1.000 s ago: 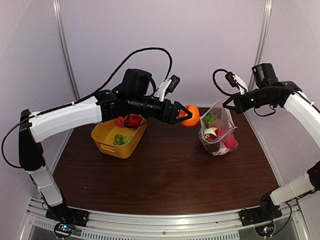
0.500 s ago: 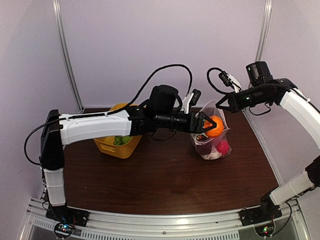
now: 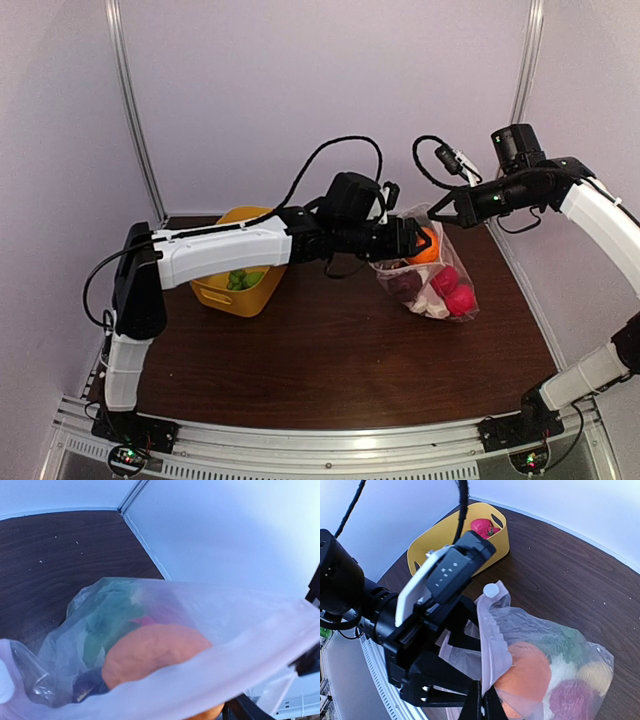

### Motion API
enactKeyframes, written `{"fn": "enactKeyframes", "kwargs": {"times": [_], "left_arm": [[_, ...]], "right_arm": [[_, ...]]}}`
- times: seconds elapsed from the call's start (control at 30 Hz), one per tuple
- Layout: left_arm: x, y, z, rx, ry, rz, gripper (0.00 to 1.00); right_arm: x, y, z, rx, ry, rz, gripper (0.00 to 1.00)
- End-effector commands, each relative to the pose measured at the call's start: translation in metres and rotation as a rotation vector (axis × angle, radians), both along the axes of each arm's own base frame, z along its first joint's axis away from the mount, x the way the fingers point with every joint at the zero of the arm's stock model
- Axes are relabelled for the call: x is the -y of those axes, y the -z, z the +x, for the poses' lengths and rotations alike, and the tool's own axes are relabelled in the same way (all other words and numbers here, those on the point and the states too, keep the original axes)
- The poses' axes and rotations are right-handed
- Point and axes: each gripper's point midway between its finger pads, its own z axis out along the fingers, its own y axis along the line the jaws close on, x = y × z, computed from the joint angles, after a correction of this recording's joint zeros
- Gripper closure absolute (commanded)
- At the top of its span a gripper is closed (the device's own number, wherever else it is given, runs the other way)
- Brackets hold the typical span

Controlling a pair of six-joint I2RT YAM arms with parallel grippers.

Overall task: Place the food in the zip-top bag and seal the zipper
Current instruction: Place the fake fruit in the zipper food storage bag.

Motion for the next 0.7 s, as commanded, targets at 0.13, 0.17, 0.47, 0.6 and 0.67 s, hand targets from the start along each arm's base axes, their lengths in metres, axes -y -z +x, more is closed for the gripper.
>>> {"fn": "enactKeyframes", "kwargs": {"times": [0.13, 0.17, 0.47, 0.6, 0.67], "left_arm": [[0.001, -0.031, 0.002, 0.113, 0.044, -0.004, 0.12], [-0.003, -0.038, 0.001, 0.13, 0.042, -0.002, 0.1], [-0.034, -0.096, -0.017, 0.281, 0.079, -0.026, 0.02], [-0.047, -0.118, -0.035, 0.328, 0.14, -0.053, 0.02], [-0.058, -0.127, -0.043, 0.352, 0.155, -0.056, 0.02]], "right_arm": [[-0.008, -0.018, -0.012, 0.014, -0.051, 0.051, 1.0], [-0.008, -0.019, -0.012, 0.015, -0.051, 0.051, 1.0], [-0.008, -0.024, -0.006, 0.023, -0.05, 0.05, 1.0], [-0.006, -0.019, -0.006, 0.021, -0.047, 0.034, 1.0], [-0.006, -0.016, -0.007, 0.02, -0.05, 0.03, 1.0]]}}
